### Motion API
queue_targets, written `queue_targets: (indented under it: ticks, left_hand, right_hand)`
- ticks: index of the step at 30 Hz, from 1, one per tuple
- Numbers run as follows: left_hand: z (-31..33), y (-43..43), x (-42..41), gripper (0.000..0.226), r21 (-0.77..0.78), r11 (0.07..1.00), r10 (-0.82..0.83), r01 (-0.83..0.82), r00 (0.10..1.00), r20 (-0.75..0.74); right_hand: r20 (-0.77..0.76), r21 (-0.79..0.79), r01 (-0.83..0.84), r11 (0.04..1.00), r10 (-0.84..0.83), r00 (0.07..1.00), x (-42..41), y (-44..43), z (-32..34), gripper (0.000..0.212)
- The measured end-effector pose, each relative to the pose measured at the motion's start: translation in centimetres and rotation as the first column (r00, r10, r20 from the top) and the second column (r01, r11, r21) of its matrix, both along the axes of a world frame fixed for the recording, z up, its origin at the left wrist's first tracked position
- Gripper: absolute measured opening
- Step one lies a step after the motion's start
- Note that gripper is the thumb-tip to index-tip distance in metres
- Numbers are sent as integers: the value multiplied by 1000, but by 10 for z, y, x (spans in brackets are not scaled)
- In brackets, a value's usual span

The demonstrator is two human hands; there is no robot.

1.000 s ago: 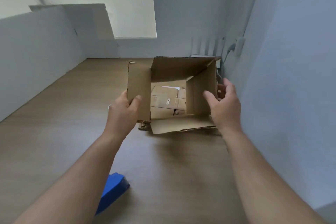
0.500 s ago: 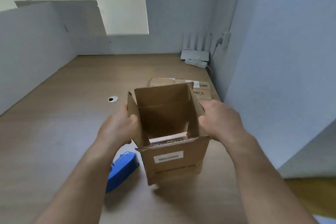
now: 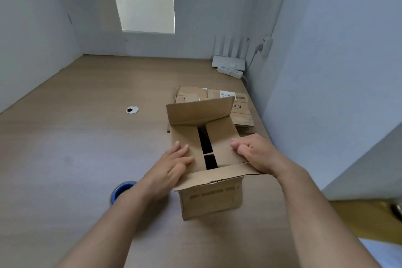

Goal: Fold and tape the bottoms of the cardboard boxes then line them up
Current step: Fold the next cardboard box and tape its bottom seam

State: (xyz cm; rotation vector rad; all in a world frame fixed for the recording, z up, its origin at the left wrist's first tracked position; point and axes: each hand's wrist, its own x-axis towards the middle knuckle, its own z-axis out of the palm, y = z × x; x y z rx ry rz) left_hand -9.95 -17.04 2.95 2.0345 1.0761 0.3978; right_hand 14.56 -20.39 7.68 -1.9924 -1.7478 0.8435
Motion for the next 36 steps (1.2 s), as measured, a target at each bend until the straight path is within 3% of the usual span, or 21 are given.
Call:
queue_targets:
  ticks: [3, 5, 7, 10, 13, 15, 18, 20, 24, 28, 31, 36]
  left_hand:
    - [-3, 6, -12, 57, 25, 999, 39, -39, 999, -5]
    - [-3, 3, -19, 65, 0, 999, 44, -44, 997, -56]
    - [-1, -2, -19, 60, -66, 998, 4, -9, 996, -86]
    - [5, -11, -6, 41, -225, 974, 64, -36, 991, 118]
    - [1, -9, 12, 15, -189, 949, 293, -251, 925, 241]
    - [-9, -4, 24, 12, -168, 918, 383, -359, 914, 137]
    - [-28, -5, 39, 39, -188, 882, 438, -433, 899, -18]
    - [-37, -7, 45, 33, -190, 856, 486, -482, 874, -29]
    - [-45, 1, 56, 29, -185, 804, 550, -564, 825, -126]
    - [-47, 15, 63, 21, -153, 774, 586, -615, 786, -197]
    - [-48, 22, 66, 23, -116, 777, 577, -619, 773, -264]
    - [-51, 21, 72, 31, -59, 825, 522, -562, 797, -304]
  right_hand:
    - [-195, -50, 24, 998, -34, 980, 20, -8, -1, 48]
    - [-191, -61, -33, 998, 21, 981, 32, -13, -9, 58]
    - [-177, -75, -82, 994, 67, 982, 40, -16, -15, 64]
    - [-340, -51, -113, 992, 89, 936, 46, -19, -19, 47]
    - [-481, 33, 102, 994, -74, 874, 47, -18, -25, 16]
    - [-380, 29, 211, 977, -184, 906, 44, -14, -39, 7]
    - [-193, -57, 253, 966, -259, 946, 35, -12, -69, 22]
    - [-141, -32, 302, 953, -303, 942, 32, -11, -79, 31]
    - [-24, 0, 347, 938, -347, 937, 30, 2, -82, 73]
    - [178, 94, 224, 970, -238, 955, 26, 26, -65, 103]
    - [227, 253, 98, 963, -157, 961, 27, 54, -46, 97]
    - [321, 283, -29, 959, -66, 945, 33, 78, -40, 53]
